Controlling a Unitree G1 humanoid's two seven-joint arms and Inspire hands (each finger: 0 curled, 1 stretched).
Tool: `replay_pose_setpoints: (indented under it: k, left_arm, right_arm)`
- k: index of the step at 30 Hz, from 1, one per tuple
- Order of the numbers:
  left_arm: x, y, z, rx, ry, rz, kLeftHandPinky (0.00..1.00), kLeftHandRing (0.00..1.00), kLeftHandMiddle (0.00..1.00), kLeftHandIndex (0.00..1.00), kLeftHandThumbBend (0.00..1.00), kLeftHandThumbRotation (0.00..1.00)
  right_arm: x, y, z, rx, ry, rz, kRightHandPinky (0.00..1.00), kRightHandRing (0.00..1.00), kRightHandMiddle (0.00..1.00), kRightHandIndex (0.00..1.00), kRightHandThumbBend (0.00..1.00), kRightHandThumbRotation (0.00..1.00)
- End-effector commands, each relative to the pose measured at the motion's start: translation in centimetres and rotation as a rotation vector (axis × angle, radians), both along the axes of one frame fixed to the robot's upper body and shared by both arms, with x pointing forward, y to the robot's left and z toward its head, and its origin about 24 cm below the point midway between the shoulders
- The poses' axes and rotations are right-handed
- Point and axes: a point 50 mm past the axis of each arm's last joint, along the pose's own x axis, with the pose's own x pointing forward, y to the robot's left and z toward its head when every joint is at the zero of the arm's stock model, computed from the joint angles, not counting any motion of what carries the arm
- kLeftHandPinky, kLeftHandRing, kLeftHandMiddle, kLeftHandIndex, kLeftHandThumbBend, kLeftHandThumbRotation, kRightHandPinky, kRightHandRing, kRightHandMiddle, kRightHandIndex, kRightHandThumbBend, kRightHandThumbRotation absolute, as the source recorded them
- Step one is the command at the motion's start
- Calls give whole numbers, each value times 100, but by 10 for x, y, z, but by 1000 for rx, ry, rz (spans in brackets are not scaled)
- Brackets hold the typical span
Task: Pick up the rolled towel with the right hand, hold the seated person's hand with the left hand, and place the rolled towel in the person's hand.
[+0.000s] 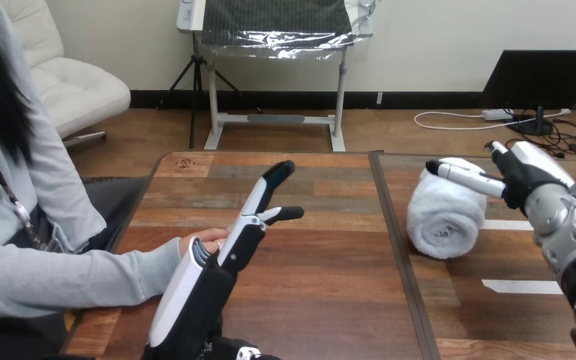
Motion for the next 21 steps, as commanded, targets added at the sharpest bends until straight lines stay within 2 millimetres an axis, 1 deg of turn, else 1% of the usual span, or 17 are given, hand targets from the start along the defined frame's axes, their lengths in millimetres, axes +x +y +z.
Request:
replay_pose_setpoints:
  k: [1,21]
  left_arm:
    - [13,-2,12,-17,-69,8,81,100,100,100,100,69]
    - [11,-3,11,-18,-63,15,82,100,100,100,100,71]
  right_arm:
    - [21,13,40,-10,-110,23,70,98,100,100,100,92]
    - [23,17,40,-14,-105,5,67,96,100,100,100,92]
